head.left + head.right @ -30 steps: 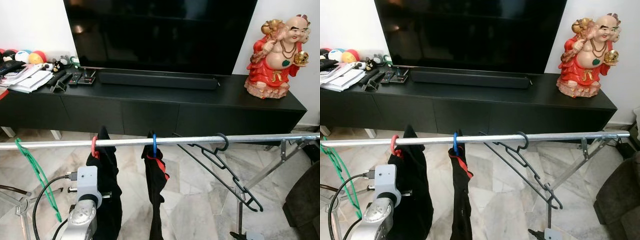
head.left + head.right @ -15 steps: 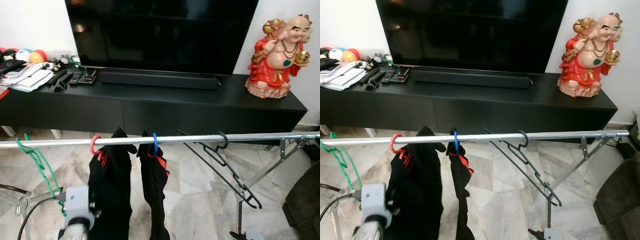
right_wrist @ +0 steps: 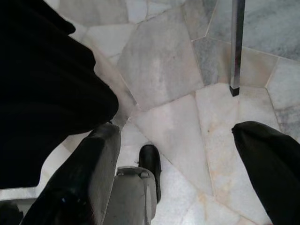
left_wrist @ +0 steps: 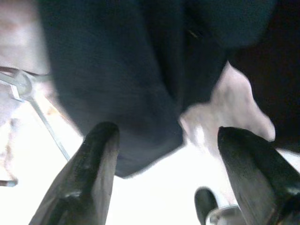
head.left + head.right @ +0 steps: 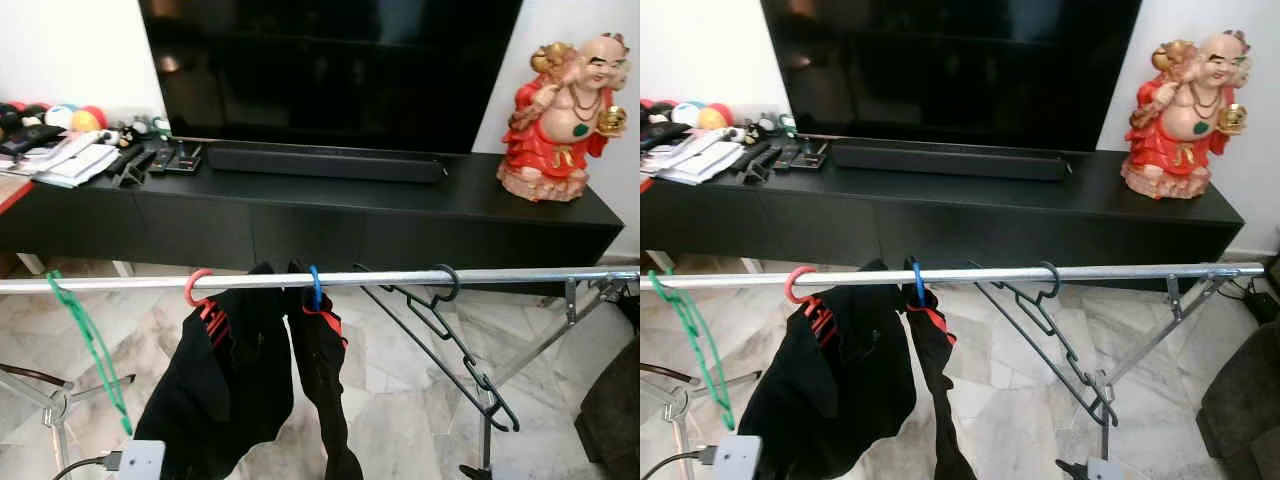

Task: Hang hanger

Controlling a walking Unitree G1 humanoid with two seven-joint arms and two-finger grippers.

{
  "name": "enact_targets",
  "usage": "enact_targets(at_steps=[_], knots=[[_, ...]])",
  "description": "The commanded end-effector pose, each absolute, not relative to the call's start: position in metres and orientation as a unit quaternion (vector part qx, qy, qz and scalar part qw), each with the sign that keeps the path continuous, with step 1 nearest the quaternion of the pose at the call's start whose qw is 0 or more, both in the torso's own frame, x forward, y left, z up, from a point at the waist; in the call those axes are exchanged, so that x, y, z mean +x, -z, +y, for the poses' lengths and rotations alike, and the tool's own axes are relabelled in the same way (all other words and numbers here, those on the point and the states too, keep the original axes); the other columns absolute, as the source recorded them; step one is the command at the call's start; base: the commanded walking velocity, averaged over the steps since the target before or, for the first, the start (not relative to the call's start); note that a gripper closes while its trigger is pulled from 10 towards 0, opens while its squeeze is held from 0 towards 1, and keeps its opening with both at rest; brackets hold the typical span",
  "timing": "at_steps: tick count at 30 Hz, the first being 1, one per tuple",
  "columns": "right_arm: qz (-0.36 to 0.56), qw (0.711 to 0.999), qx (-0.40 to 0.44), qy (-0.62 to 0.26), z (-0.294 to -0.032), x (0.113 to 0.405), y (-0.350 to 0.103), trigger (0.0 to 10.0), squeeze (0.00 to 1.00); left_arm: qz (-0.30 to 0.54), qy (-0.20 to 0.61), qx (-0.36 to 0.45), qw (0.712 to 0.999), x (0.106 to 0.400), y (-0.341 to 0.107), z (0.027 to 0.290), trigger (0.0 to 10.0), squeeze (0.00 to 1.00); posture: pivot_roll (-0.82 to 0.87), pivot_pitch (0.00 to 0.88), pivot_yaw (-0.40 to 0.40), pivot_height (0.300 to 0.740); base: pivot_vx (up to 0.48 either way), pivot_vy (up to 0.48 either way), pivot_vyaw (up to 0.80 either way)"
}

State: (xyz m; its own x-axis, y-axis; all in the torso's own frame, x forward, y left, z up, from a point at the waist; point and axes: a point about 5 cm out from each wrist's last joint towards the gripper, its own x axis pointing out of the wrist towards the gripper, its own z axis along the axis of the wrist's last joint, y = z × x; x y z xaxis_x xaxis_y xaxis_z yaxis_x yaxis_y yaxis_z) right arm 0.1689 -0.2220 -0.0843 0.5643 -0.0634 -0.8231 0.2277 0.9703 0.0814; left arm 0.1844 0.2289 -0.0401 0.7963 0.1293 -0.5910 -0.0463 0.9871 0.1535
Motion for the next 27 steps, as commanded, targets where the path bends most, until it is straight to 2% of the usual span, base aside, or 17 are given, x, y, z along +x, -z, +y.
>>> enact_targets(at_steps=[1,12,27], knots=[[0.465,0.877,0.088,0.083,-0.222,0.166,0.086,10.0,0.00,0.352,-0.025,0.073,0.933,0.182,0.051,0.226,10.0,0.00,0.01,0.000,-0.015,0.740,0.000,0.000,0.00],[0.461,0.877,0.103,0.092,-0.219,0.169,0.085,10.0,0.00,0.438,-0.024,0.074,0.896,0.190,0.073,0.214,10.0,0.00,-0.02,0.000,-0.004,0.740,0.000,0.000,0.00],[0.461,0.877,0.098,0.094,-0.219,0.170,0.085,10.0,0.00,0.436,-0.027,0.066,0.897,0.195,0.073,0.210,10.0,0.00,-0.03,0.007,0.002,0.740,0.000,0.000,0.00]])
